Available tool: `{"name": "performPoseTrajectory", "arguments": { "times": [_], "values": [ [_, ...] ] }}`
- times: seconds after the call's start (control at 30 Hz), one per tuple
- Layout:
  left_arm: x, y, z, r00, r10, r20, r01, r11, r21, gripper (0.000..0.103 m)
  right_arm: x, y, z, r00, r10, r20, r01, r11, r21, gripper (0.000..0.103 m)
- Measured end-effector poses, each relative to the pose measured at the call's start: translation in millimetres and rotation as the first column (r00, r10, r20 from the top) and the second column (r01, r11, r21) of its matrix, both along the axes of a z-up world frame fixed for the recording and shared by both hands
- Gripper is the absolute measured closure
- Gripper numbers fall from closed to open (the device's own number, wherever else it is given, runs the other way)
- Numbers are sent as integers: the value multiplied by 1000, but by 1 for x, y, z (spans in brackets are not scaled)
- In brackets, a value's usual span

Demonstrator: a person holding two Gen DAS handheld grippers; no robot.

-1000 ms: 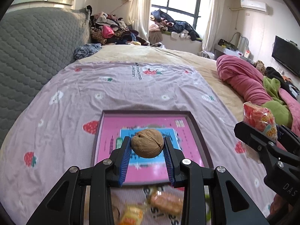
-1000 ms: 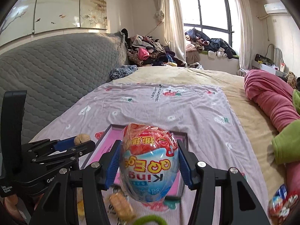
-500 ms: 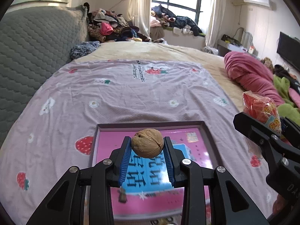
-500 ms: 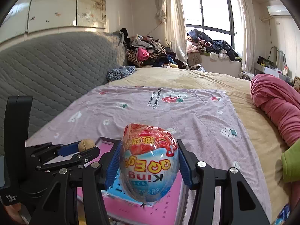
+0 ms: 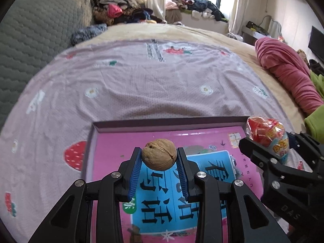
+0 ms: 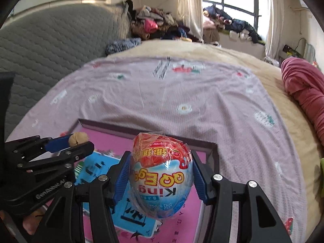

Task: Organize objects
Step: 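Carry the walnut and Kinder egg into the tray with both grippers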

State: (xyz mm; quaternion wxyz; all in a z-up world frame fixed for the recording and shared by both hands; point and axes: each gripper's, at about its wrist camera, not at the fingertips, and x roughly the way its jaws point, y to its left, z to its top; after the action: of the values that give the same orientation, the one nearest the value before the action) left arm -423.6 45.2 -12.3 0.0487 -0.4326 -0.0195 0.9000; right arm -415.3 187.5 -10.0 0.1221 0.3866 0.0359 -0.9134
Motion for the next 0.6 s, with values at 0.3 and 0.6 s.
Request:
{"name": "performPoseTrajectory", "arguments": {
  "times": [0.3,0.6],
  "values": [
    [-29,-3,-31,998,5,55,-3,999,-43,68,-24,8,-40,996,-43,78,40,999,37,47],
    [-40,0,-50,996,7,93,-1,998,-62,67,-32,9,-54,990,-74,120,65,995,81,47]
  ]
}}
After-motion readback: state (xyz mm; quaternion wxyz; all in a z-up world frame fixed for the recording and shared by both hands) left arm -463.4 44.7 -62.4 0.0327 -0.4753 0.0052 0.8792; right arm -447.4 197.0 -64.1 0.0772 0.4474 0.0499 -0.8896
